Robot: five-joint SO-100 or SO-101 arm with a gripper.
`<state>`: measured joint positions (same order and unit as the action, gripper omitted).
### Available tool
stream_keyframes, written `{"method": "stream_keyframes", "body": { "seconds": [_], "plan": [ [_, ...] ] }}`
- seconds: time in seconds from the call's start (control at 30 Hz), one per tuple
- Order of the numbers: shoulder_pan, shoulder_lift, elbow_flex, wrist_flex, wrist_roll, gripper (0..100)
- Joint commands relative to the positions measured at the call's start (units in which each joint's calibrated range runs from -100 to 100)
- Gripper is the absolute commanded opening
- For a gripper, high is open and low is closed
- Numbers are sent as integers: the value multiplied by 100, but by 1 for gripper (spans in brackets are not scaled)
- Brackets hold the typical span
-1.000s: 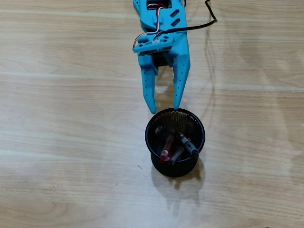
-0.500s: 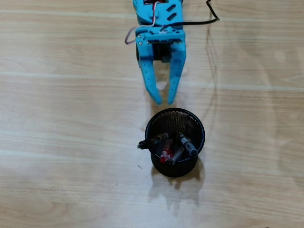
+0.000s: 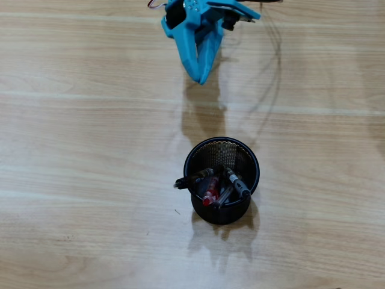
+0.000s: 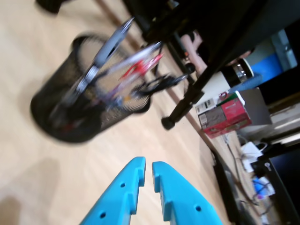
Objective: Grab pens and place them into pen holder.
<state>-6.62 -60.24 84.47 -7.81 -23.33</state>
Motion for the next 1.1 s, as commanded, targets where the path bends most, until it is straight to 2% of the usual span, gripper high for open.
{"method": "stream_keyframes", "body": {
  "seconds": [0.0, 0.07, 0.27, 0.57, 0.9, 1.07],
  "plan": [
    [100, -1301, 1281, -16, 527, 4],
    [109, -1649, 1535, 257, 684, 3],
    [200, -2634, 1290, 2763, 1307, 4],
    [228, -3891, 1498, 5542, 1877, 4],
    [155, -3934, 1372, 6234, 2270, 3],
    [146, -3934, 1236, 6654, 2291, 3]
  ]
}}
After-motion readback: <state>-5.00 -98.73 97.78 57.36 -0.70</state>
